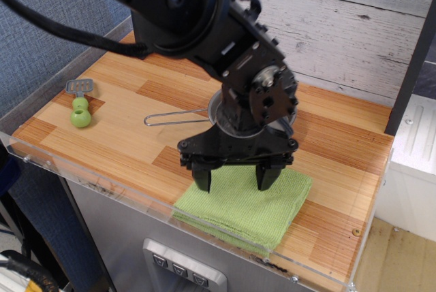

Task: Place the cloth in between the pot and the spatula.

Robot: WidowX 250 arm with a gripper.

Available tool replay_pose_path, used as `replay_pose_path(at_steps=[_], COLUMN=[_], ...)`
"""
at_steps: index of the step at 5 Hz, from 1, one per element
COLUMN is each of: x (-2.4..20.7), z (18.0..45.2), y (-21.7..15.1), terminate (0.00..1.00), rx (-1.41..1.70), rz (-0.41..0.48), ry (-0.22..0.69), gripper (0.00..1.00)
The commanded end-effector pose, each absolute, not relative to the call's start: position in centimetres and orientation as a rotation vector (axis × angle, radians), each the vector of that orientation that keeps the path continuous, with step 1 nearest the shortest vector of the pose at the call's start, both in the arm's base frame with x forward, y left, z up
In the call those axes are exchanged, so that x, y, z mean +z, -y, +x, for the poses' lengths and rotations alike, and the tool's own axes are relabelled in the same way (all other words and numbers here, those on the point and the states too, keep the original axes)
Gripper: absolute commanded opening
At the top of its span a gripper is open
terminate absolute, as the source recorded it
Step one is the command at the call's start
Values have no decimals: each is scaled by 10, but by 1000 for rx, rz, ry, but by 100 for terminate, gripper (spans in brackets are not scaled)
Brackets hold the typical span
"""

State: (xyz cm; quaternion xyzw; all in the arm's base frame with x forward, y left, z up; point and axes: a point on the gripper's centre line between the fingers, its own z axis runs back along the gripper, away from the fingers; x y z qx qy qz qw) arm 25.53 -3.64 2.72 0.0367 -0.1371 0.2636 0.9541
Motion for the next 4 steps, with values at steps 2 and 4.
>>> replay_pose_path(at_steps=[2,4], x=[3,10], z=[263,256], y=[41,-1], terminate=[0,0], rx=[545,647], rz=[18,84], ry=[226,268], gripper=[100,100])
